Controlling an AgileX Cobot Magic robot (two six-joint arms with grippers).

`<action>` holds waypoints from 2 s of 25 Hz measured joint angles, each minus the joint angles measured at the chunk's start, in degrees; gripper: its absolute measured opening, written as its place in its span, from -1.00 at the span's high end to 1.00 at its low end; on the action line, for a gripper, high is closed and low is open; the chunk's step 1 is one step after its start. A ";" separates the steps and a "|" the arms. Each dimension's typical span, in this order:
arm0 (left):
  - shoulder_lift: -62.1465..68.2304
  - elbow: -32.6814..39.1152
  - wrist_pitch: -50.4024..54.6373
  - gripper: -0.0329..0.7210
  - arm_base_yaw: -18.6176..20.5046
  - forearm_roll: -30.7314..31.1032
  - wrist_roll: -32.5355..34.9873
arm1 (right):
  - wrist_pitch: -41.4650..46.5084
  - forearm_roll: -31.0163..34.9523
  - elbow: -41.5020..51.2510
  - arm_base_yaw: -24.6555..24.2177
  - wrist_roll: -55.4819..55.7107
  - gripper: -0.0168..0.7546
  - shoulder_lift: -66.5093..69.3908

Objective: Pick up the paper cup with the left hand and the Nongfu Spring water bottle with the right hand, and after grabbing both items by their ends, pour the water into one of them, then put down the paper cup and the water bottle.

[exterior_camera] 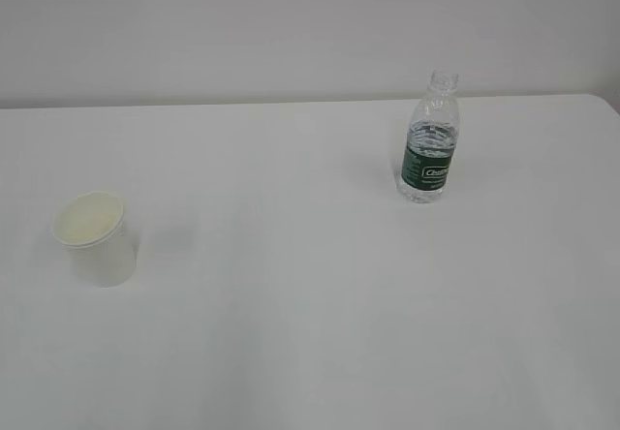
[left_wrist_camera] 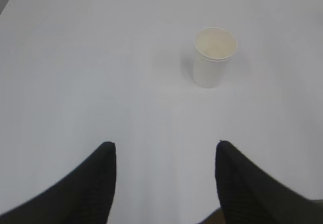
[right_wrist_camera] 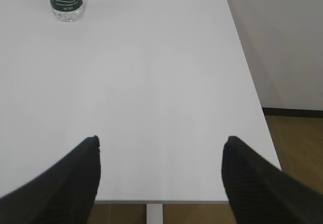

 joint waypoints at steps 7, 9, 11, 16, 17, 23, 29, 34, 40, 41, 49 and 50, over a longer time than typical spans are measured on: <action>0.00 0.00 0.00 -0.26 0.00 0.00 0.00 | 0.00 0.00 0.00 0.00 0.00 -0.52 0.00; 0.00 0.00 0.00 -0.26 0.00 0.00 0.00 | 0.00 0.00 0.00 0.00 0.00 -0.52 0.00; 0.00 0.00 0.00 -0.26 0.00 0.00 0.00 | 0.00 0.00 0.00 0.00 0.00 -0.52 0.00; 0.00 0.00 0.00 -0.26 0.00 0.00 0.00 | 0.00 0.00 0.00 0.00 0.00 -0.52 0.00; 0.00 0.00 0.00 -0.26 0.00 0.00 0.00 | 0.00 0.00 0.00 0.00 0.00 -0.52 0.00; 0.00 0.00 0.00 -0.26 0.00 0.00 0.00 | 0.00 0.00 0.00 0.00 0.00 -0.51 0.00; 0.00 0.00 0.00 -0.26 0.00 0.00 0.00 | 0.00 0.00 0.00 0.00 0.00 -0.50 0.00; 0.00 0.00 0.00 -0.26 0.00 0.00 0.00 | 0.00 0.00 0.00 0.00 0.00 -0.50 0.00; 0.00 0.00 0.00 -0.26 0.00 0.00 0.00 | 0.00 0.00 0.00 0.00 0.00 -0.49 0.00; 0.00 0.00 0.00 -0.26 0.00 0.00 0.00 | 0.00 0.00 0.00 0.00 0.00 -0.49 0.00; 0.00 0.00 0.00 -0.26 0.00 0.00 0.00 | 0.00 0.00 0.00 0.00 0.00 -0.48 0.00; 0.00 0.00 0.00 -0.26 0.00 -0.11 0.00 | 0.00 0.00 0.00 0.00 0.00 -0.48 0.00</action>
